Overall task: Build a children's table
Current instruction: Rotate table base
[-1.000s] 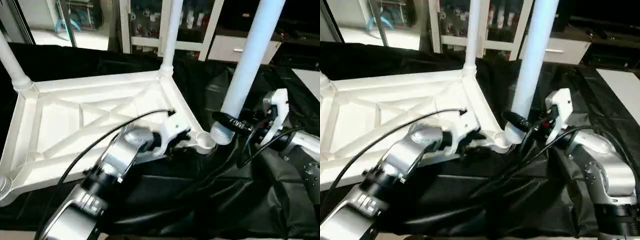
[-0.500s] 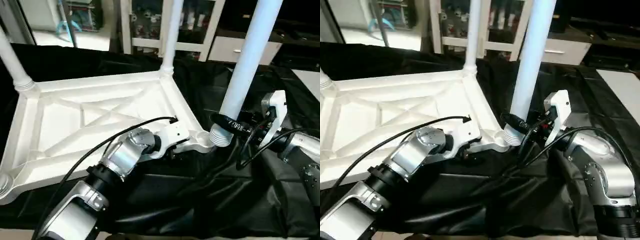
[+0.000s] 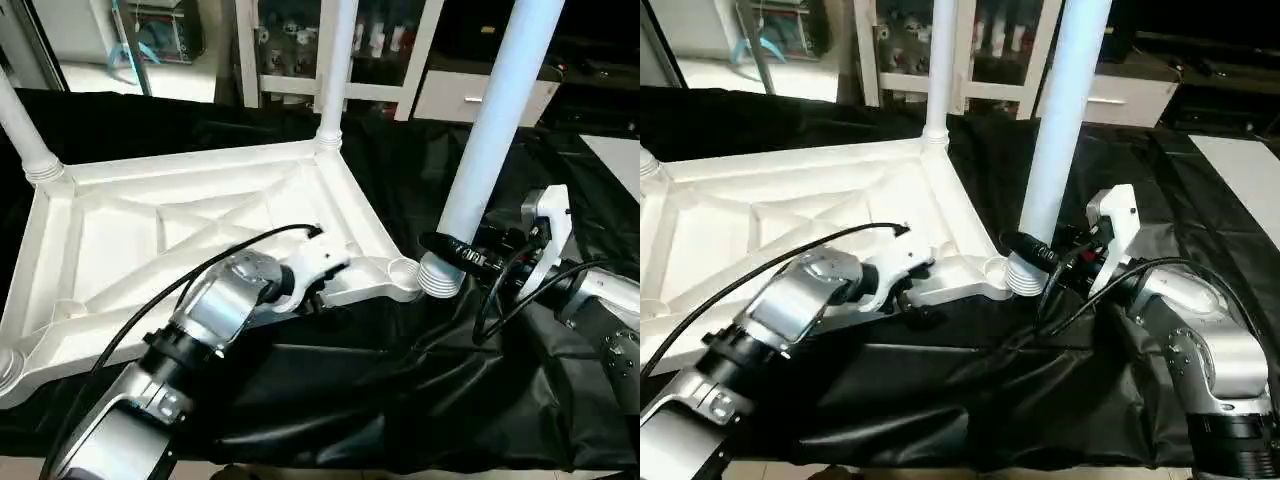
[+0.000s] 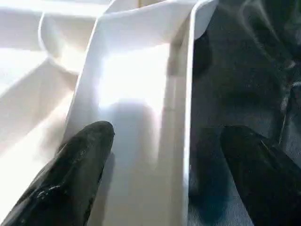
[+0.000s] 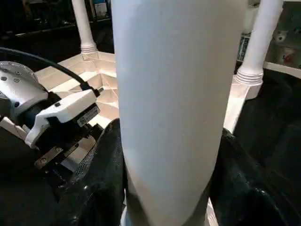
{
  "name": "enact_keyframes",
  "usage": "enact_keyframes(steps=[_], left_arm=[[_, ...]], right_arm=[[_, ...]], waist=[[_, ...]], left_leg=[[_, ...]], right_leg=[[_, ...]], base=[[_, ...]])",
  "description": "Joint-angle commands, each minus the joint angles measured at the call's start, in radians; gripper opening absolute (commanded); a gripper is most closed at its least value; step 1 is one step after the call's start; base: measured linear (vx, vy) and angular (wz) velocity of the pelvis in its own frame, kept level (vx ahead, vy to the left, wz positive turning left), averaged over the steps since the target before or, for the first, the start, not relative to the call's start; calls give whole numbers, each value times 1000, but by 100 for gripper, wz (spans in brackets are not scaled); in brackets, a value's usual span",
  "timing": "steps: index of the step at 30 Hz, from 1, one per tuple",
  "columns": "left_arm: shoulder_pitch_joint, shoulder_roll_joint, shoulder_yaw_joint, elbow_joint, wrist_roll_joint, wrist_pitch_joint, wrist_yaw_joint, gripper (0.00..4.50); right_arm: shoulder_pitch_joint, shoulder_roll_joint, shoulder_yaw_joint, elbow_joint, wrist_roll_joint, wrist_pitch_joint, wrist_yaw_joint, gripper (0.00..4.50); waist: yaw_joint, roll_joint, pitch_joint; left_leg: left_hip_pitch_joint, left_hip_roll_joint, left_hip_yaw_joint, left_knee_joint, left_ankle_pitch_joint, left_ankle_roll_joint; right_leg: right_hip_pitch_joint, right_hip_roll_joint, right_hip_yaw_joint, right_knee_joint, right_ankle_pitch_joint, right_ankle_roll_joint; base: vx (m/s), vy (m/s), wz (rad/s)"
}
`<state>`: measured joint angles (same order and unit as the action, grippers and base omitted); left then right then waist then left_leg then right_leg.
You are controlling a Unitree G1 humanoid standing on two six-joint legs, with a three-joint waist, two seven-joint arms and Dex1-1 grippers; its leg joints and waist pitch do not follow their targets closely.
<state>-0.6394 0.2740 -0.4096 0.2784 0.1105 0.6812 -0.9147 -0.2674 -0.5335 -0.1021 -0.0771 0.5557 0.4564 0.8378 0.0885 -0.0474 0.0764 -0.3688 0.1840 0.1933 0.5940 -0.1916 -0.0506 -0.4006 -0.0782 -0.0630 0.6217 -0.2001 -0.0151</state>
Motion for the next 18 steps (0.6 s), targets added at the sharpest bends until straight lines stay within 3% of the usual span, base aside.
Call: enact_keyframes(steps=[1,4,8,12,17,18], left_arm=[[2,6,12,-10,-2,35,3,380],[-1,-6,22,-19,-18,55,3,363],[2,-11,15,-63,-38,101,8,337],[2,-12,-9,-72,-29,78,-2,298],[1,-19,-28,-79,-32,77,-3,254],[-2,-19,-35,-77,-33,78,-4,249]], right_arm=[[-7,-5,-2,-15,9,1,9,188],[-11,-5,-1,-11,7,-1,12,188],[-12,-6,0,-11,2,-6,18,188],[-11,-5,0,-11,0,-9,20,188],[-9,-4,-1,-11,-1,-13,23,188],[-9,-4,0,-9,-3,-15,25,188]], waist=[[1,-3,-63],[2,-3,-64],[3,-2,-68],[4,2,-71],[5,-1,-72],[6,3,-74]], left_leg=[[13,53,-22,-67,-106,67],[14,53,-23,-67,-120,57],[13,53,-23,-66,-95,64],[13,53,-23,-64,-93,68],[12,52,-22,-64,-91,65],[12,52,-23,-63,-88,65]], right_leg=[[48,-75,51,-76,-118,-237],[49,-78,51,-80,-149,-225],[50,-76,51,-74,-100,-235],[52,-77,51,-74,-98,-236],[53,-76,51,-74,-91,-234],[54,-76,51,-72,-85,-235]], base=[[0,0,0],[0,0,0],[0,0,0],[0,0,0],[0,0,0],[0,0,0]])
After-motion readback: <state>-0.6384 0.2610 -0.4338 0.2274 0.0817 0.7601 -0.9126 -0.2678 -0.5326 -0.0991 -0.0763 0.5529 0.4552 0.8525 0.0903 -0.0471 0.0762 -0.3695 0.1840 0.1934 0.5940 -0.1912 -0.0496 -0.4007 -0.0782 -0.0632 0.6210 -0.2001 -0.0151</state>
